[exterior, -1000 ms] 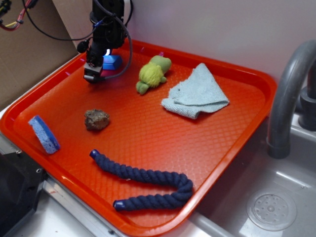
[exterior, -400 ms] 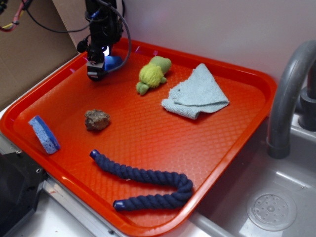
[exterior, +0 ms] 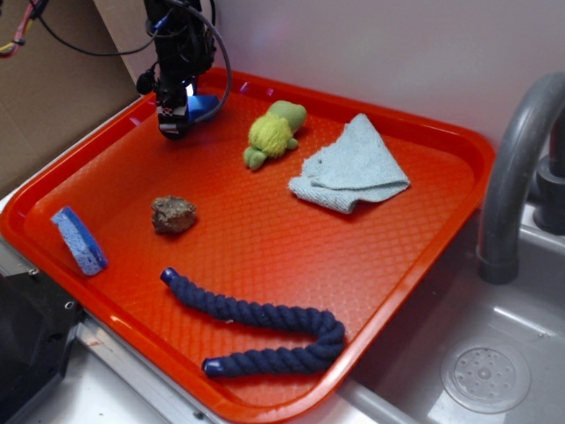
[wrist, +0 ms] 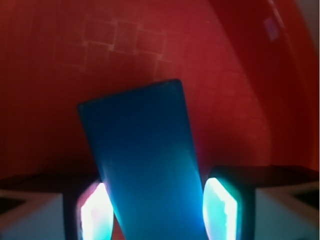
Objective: Grab the blue block.
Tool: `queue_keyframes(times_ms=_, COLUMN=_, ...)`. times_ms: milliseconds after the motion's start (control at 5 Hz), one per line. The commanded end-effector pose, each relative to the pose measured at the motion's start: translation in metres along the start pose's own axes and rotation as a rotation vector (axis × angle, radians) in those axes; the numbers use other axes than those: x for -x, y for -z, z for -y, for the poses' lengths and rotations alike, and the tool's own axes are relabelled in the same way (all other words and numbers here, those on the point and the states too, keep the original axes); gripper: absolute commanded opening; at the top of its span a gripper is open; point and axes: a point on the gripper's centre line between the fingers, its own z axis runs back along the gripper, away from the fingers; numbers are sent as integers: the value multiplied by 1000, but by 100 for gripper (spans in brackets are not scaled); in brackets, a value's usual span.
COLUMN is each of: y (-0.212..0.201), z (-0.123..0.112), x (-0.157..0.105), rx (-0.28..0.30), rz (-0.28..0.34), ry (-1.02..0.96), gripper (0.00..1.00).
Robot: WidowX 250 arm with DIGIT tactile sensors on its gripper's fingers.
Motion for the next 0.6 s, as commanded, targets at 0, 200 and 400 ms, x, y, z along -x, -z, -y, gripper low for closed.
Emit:
queue_keyframes(times_ms=0, y=-45, z=56, x=0, rx=133, rz=82, ry=-478, gripper=0)
queue_keyframes(times_ms=200, y=-107, z=92, x=0, rx=240, rz=23, ry=-712, gripper=0)
queue_keyframes(times_ms=400, y=-151, z=101, x=-7, rx=292, rz=-23, ry=-864, gripper=0)
